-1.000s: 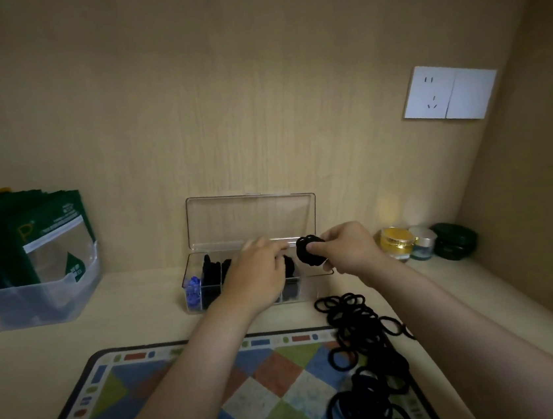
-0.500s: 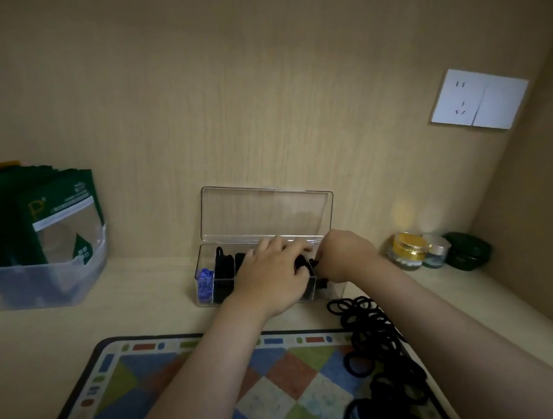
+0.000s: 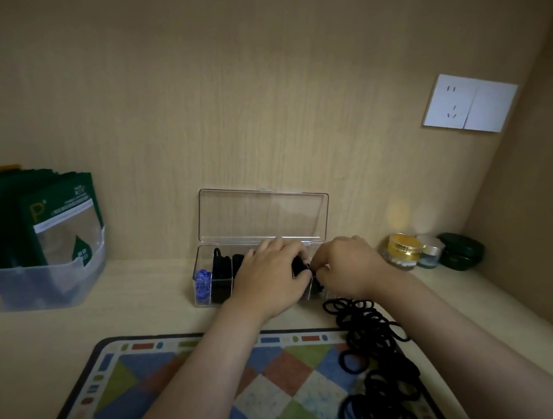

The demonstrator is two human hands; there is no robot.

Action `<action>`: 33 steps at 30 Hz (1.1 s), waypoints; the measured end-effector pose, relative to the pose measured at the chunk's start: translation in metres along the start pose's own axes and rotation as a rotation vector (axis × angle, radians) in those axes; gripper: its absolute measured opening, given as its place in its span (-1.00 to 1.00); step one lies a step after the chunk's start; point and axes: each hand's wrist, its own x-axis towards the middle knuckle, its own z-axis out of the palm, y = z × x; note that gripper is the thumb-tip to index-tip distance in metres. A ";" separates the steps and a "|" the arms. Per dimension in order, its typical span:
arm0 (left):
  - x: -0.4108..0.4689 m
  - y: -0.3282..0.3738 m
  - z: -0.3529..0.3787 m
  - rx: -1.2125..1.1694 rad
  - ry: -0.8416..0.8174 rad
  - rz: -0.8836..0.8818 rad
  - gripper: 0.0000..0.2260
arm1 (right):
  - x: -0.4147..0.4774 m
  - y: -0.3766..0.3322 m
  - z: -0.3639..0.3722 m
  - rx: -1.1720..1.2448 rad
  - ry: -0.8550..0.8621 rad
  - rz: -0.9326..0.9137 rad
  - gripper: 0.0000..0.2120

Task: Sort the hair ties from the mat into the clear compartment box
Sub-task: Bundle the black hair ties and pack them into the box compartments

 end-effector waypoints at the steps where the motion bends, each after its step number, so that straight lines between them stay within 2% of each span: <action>1: 0.000 0.000 0.000 -0.014 0.012 -0.004 -0.78 | -0.002 0.000 0.003 -0.040 -0.014 -0.014 -0.67; 3: -0.001 0.001 -0.001 -0.011 0.019 -0.007 -0.76 | -0.006 0.003 0.002 -0.003 -0.025 -0.035 -0.67; 6: -0.001 0.004 0.000 0.035 0.070 0.013 -0.75 | -0.018 0.015 -0.011 0.301 0.061 -0.027 -0.66; 8: -0.001 0.010 0.000 0.060 0.138 0.055 -0.78 | -0.029 0.024 -0.019 0.468 0.137 0.011 -0.67; 11: 0.000 0.027 -0.001 0.019 0.186 0.136 -0.88 | -0.046 0.043 -0.019 0.569 0.181 0.061 -0.67; 13: -0.003 0.044 0.000 -0.087 0.116 0.154 -0.94 | -0.056 0.054 -0.013 0.592 0.158 0.069 -0.68; 16: -0.011 0.065 0.008 -0.223 -0.094 0.131 -0.92 | -0.071 0.065 0.002 0.629 0.140 0.050 -0.71; 19: -0.016 0.069 0.020 -0.148 -0.177 0.169 -0.80 | -0.079 0.069 0.019 0.572 0.111 0.039 -0.72; 23: -0.020 0.057 0.024 0.171 -0.298 0.266 -0.58 | -0.076 0.076 0.032 0.369 -0.067 0.005 -0.53; 27: -0.020 0.049 0.025 0.210 -0.367 0.243 -0.66 | -0.070 0.071 0.038 0.304 -0.100 -0.113 -0.58; 33: -0.017 0.050 0.027 0.174 -0.309 0.189 -0.78 | -0.066 0.062 0.037 0.286 -0.007 -0.024 -0.70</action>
